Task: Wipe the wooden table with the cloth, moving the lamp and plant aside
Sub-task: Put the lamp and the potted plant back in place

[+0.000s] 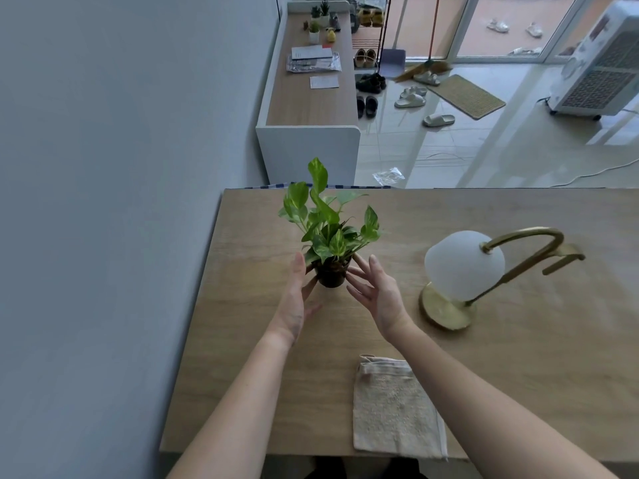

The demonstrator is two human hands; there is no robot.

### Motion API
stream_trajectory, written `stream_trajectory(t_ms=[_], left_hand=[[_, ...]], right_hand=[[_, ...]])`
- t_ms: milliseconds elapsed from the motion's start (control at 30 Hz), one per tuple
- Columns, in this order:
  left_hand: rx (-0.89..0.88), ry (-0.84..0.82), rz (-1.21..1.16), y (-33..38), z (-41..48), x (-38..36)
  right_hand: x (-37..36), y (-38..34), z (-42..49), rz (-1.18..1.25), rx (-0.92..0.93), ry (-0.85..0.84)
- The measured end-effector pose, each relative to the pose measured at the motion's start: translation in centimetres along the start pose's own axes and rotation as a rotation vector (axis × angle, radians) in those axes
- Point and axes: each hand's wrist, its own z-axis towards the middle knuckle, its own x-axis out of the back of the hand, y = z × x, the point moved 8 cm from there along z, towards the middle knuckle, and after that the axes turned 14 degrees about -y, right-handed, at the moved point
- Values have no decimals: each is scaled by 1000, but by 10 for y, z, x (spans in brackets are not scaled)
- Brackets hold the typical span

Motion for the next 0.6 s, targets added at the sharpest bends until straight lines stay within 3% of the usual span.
stream_trajectory(t_ms=[600], left_hand=[[21,37,84,-33,-33,1]], right_hand=[[7,33,-29,73,-3,74]])
